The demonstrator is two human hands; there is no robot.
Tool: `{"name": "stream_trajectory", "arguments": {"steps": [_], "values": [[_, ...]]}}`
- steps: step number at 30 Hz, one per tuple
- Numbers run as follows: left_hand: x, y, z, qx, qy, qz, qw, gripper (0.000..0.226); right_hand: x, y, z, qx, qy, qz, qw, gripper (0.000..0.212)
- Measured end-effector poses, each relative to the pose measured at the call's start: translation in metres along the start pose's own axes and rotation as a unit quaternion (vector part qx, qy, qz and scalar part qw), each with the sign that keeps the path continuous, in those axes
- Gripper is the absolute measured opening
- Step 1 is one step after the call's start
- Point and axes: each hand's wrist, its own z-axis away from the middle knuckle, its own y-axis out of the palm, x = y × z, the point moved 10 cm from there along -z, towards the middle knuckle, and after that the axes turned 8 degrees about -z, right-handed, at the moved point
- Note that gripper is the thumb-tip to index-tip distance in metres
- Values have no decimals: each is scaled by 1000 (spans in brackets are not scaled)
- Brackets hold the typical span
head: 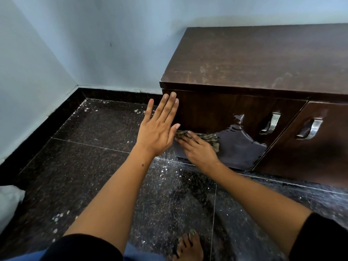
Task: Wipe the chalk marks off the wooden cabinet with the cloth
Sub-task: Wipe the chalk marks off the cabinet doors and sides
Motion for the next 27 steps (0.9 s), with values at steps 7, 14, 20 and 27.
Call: {"name": "stream_trajectory", "arguments": {"steps": [7,14,20,27], "values": [[-6,1,-1,-10,-11,25,1000,61,-12,-51,-1,-164,31,-49,985,49],[-11,0,-2,-1,-28,49,998,63,-9,-10,10,-38,-28,5,999,49],[-13,-4,0,-1,-32,35,999,64,-19,-54,3,-155,-8,-58,986,43],[-19,-12,1,5,-52,39,998,66,-17,-12,21,-6,-25,-25,999,42]]}}
